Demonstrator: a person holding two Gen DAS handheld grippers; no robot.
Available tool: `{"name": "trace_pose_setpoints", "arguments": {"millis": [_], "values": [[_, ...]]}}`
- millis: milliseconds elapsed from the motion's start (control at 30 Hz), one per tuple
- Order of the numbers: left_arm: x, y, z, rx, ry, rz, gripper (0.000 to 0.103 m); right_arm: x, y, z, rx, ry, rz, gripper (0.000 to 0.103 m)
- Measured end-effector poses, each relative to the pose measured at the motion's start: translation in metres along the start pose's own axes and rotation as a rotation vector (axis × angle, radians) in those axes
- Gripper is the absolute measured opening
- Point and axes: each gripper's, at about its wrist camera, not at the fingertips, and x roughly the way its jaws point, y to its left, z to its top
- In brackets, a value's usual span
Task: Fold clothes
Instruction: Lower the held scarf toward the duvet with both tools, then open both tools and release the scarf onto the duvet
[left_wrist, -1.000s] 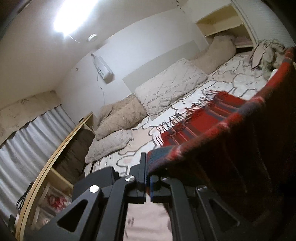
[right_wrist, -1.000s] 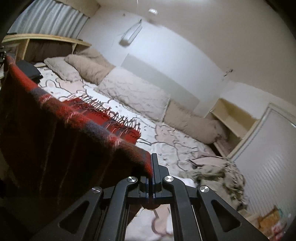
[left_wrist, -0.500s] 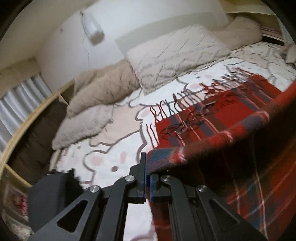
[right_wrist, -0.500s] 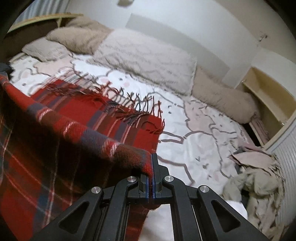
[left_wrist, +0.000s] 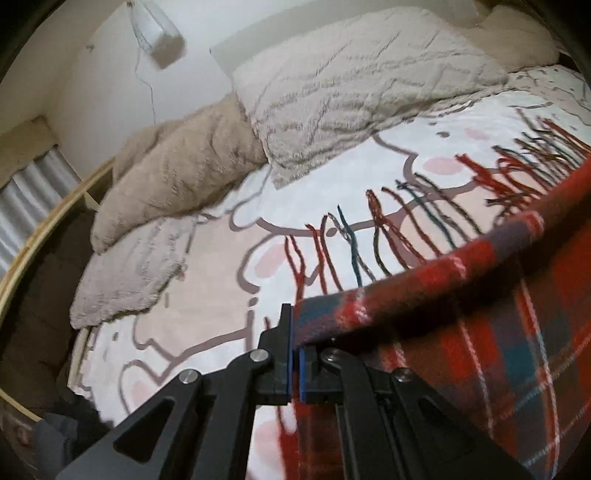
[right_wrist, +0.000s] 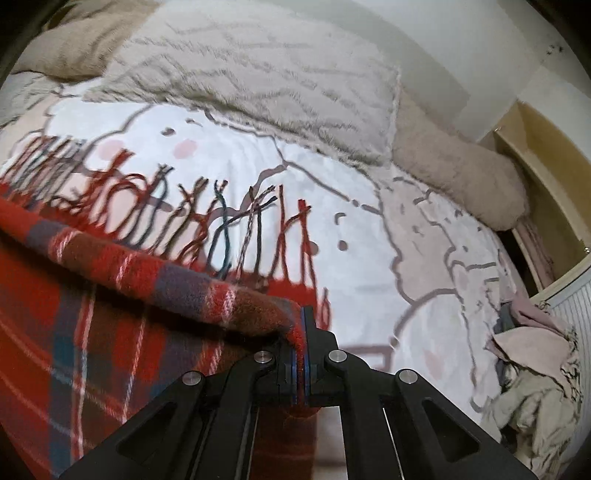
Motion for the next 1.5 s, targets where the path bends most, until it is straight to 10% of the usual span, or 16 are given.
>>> {"name": "trace_pose_setpoints", "arguments": {"millis": [233, 367, 567, 600, 633, 667, 933, 967, 1033, 1100, 1267, 1500], "values": [[0.05, -0.009, -0.005, -0.012, 0.135, -0.065, 0.01, 0.066, 0.019, 0.008, -0.002, 0.102, 0.079, 0.003], [0.048, -0.007, 0.003, 0.028, 0.067, 0.018, 0.065, 0.072, 0.0, 0.009, 0.131, 0.084, 0.157, 0.003], [0.036, 0.043, 0.016, -0.095, 0.059, 0.031, 0.07, 0.071, -0.029, 0.02, 0.261, 0.128, 0.289, 0.006], [0.03, 0.049, 0.014, -0.1, 0.053, 0.03, 0.07, 0.07, -0.031, 0.021, 0.256, 0.132, 0.298, 0.022], [0.024, 0.052, 0.012, -0.097, 0.043, 0.031, 0.07, 0.067, -0.033, 0.023, 0.241, 0.128, 0.3, 0.074], [0.018, 0.054, 0.009, -0.089, 0.031, 0.027, 0.07, 0.063, -0.034, 0.025, 0.214, 0.113, 0.292, 0.103], [-0.024, 0.026, -0.014, 0.037, -0.025, -0.099, 0.07, 0.017, -0.057, 0.035, 0.19, 0.004, 0.104, 0.101], [-0.025, 0.013, -0.014, 0.058, -0.033, -0.134, 0.07, 0.013, -0.058, 0.033, 0.221, -0.012, 0.141, 0.095], [-0.02, -0.004, -0.01, 0.07, -0.024, -0.178, 0.07, 0.008, -0.055, 0.03, 0.27, -0.026, 0.211, 0.043], [0.0, -0.022, -0.003, 0.057, 0.053, -0.21, 0.07, 0.017, -0.034, 0.025, 0.262, 0.029, 0.273, 0.036], [0.05, -0.019, 0.014, -0.009, 0.144, -0.122, 0.073, 0.036, 0.027, 0.012, 0.165, 0.082, 0.333, 0.032], [0.063, 0.011, 0.013, 0.007, 0.119, 0.036, 0.072, 0.071, 0.006, 0.015, 0.232, 0.109, 0.19, 0.033]]}}
